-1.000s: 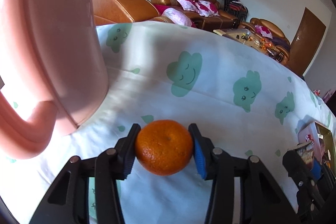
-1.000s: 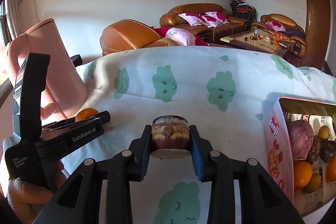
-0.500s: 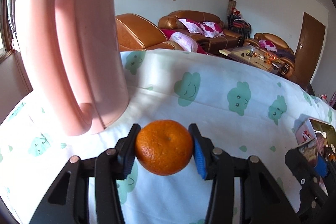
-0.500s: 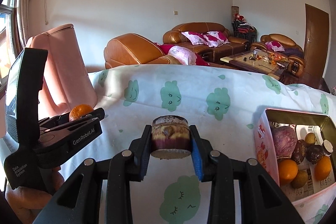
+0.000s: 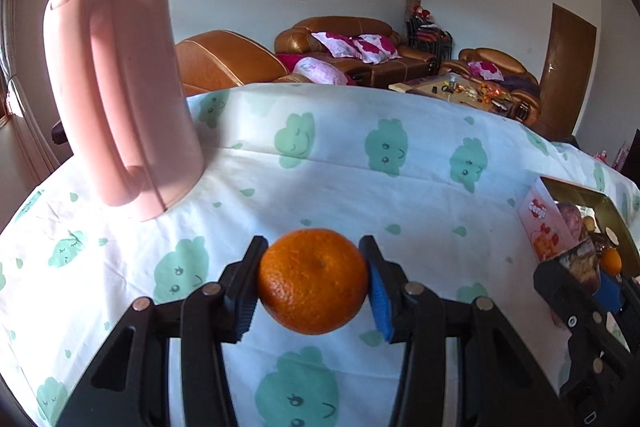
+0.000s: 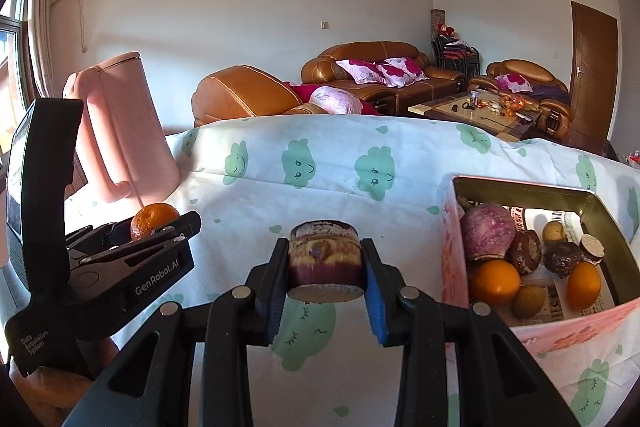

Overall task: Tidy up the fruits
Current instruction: 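Carry the jar and orange over the pink tin box and lower them in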

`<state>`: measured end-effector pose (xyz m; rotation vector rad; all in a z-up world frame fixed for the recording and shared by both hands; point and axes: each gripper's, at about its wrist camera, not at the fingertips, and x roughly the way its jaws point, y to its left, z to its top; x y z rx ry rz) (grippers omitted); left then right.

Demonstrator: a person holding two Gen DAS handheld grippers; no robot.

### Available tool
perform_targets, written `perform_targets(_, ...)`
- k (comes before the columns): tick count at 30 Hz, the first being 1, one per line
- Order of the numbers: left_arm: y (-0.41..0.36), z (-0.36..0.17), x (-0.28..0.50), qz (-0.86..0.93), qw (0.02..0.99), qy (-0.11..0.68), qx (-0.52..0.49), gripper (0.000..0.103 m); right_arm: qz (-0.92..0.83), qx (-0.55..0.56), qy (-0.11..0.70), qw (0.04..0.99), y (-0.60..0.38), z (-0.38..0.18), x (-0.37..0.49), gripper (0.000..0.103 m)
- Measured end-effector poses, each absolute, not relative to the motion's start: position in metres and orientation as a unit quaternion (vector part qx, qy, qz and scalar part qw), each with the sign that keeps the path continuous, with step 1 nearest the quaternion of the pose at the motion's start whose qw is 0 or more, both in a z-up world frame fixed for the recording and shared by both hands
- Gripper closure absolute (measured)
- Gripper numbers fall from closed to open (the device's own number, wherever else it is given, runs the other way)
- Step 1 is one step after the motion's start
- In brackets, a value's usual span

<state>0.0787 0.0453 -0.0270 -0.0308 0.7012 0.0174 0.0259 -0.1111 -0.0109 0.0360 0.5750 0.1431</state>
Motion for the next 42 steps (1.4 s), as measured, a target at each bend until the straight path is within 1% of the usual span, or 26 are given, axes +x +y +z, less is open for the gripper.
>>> perform_targets(21,-0.072,-0.022,0.039,-0.107,0.939,0.327,0.014,0.055,-0.011,0.026,0.261,0.965,-0.226,-0.005,-0.024,0.067)
perform_targets(25,-0.095,-0.018,0.034,-0.128,0.939,0.320,0.012,0.055,-0.033,0.014,0.251,0.967,-0.245,-0.003,-0.032,0.067)
perform_targets(35,-0.153,-0.007,0.031,-0.176,0.937,0.300,0.018,0.055,-0.081,0.044,0.243,0.966,-0.295,0.001,-0.036,0.067)
perform_targets(42,-0.176,-0.003,0.042,-0.183,0.938,0.295,0.012,0.055,-0.094,0.054,0.242,0.964,-0.314,0.006,-0.033,0.067)
